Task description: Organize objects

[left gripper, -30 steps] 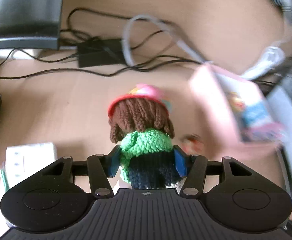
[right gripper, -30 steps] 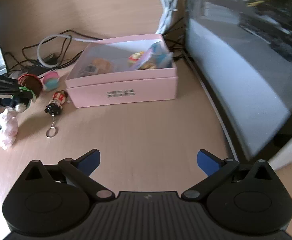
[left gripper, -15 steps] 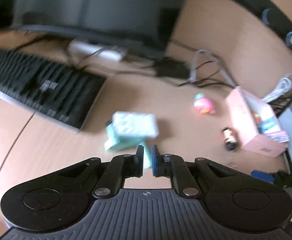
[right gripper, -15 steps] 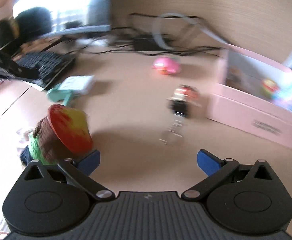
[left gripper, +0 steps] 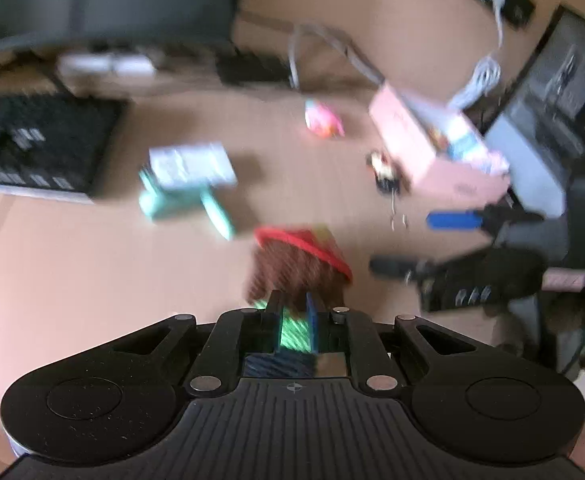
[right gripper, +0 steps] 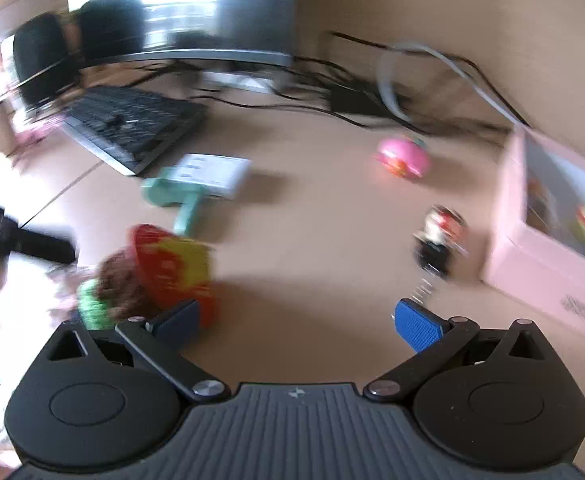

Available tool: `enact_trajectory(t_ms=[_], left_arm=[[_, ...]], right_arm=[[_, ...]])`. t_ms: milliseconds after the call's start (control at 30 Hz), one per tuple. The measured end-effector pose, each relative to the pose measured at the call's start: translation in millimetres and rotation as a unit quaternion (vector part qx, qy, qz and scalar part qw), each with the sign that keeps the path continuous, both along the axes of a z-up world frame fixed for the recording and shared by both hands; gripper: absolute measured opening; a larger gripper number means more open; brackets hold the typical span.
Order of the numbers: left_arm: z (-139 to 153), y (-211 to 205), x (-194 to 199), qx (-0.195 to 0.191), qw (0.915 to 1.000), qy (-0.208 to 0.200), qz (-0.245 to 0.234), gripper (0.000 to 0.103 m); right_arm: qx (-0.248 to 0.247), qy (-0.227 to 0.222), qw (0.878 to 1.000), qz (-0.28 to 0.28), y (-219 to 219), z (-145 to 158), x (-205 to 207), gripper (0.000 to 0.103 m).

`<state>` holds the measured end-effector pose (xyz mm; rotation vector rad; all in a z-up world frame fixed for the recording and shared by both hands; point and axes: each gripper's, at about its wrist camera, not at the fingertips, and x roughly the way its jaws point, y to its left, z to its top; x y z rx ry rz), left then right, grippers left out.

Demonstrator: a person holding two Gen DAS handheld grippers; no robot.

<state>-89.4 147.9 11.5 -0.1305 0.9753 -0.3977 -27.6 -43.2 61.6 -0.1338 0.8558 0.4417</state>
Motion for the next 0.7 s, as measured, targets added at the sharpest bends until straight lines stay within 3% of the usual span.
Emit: enact_trajectory(t_ms=[200, 267, 367, 567, 633, 667, 700], left_arm=[[-12, -30, 15, 0.023, 0.9989, -0.037, -0.019, 0.017], [-13, -45, 22, 0.050, 0.9966, -0.057, -0.033, 0.019], [-12, -65, 35, 0.089, 0.9930, -0.076, -0.017, 0.020], [-14, -86, 52, 0.133, 0.9865, -0.095, -0.008, 0.019], [-14, -93, 55, 0.136, 0.9868, -0.086, -0.022, 0.040], [-14, -97, 55, 0.130, 0.9876, -0.080, -0.035, 0.060], [-12, -99, 55, 0.119, 0.9895, -0.073, -0.039, 0.068]], right_arm=[[-0.006, 0.019, 0.999, -0.050, -28, -11, -8, 0.103], [-0.006, 0.026, 0.998, -0.060, -34, -15, -12, 0.103], [-0.006, 0.024, 0.997, -0.073, -41, -18, -18, 0.103], [-0.023, 0.010, 0.995, -0.101, -56, -18, -35, 0.103], [-0.028, 0.009, 0.993, -0.117, -64, -22, -40, 0.103], [-0.028, 0.014, 0.991, -0.127, -68, -25, -41, 0.103], [-0.025, 0.020, 0.990, -0.137, -72, -27, -41, 0.103]])
